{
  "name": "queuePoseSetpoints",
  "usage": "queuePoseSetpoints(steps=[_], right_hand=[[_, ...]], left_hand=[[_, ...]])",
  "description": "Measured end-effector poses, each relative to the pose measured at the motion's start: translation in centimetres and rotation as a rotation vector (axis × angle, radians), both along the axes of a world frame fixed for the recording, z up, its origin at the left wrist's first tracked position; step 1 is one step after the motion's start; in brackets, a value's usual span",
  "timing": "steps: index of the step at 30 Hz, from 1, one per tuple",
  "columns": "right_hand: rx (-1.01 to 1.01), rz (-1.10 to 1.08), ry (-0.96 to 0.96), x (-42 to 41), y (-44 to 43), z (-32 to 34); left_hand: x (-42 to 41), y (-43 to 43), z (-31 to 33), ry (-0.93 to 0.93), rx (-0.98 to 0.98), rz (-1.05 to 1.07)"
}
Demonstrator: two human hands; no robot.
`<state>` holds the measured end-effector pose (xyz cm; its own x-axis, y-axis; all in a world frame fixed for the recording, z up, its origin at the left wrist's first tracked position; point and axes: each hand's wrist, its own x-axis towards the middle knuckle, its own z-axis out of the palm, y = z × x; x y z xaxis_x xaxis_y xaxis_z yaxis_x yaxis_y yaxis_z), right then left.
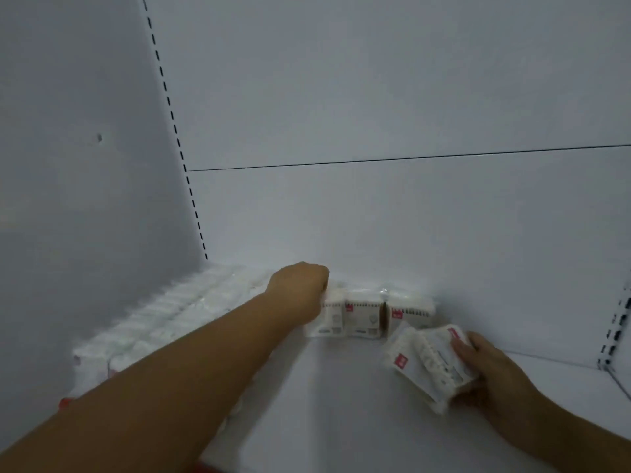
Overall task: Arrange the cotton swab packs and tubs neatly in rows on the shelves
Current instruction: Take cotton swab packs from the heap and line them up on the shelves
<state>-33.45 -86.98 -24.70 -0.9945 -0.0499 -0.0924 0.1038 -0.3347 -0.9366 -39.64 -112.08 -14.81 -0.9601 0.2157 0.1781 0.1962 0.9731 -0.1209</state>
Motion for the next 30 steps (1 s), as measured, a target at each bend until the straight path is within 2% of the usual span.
queuePoseSetpoints(steps=[4, 8, 10, 12, 14, 16, 17, 19, 21, 23, 26, 30], right_hand=[[0.052, -0.031, 0.032, 0.1, -0.4, 0.2], [0.099, -0.056, 0.044, 0.4, -0.7, 0.1], [0.079, -0.081, 0.052, 0.5, -0.7, 0.1], [0.007, -0.101, 0.064, 0.5, -0.6, 0.0], [-0.055, -0.099, 0.081, 0.5, -0.4, 0.0], [-0.065, -0.088, 0.081, 0.6, -0.2, 0.0], [-0.066, -0.077, 0.079, 0.6, -0.2, -0.1], [-0.069, -0.072, 0.078, 0.7, -0.1, -0.2], [-0.094, -0.113, 0.095, 0.7, -0.1, -0.3], [-0.113, -0.207, 0.129, 0.6, 0.1, -0.2], [-0.098, -0.315, 0.139, 0.4, 0.4, -0.4], [0.111, -0.357, 0.161, 0.3, -0.2, -0.4]], left_hand=[[-3.1, -1.0, -1.0, 0.012, -0.139, -0.077], [-3.0, -1.5, -1.0, 0.011, -0.153, -0.123], [-1.7, -1.1, 0.0, 0.11, 0.006, -0.2], [0.3, 0.3, 0.9, 0.129, 0.337, -0.262], [2.6, 2.4, 0.7, -0.078, 0.557, -0.237], [3.9, 4.7, -1.5, -0.334, 0.562, -0.199], [4.3, 5.5, -2.9, -0.438, 0.644, -0.199], [4.4, 6.3, -4.9, -0.579, 0.966, -0.203], [3.9, 6.0, -5.7, -0.588, 1.176, -0.193], [2.9, 5.3, -5.7, -0.488, 1.156, -0.156], [1.5, 4.0, -4.6, -0.292, 0.918, -0.134], [0.4, 3.3, -2.9, -0.135, 0.597, -0.176]])
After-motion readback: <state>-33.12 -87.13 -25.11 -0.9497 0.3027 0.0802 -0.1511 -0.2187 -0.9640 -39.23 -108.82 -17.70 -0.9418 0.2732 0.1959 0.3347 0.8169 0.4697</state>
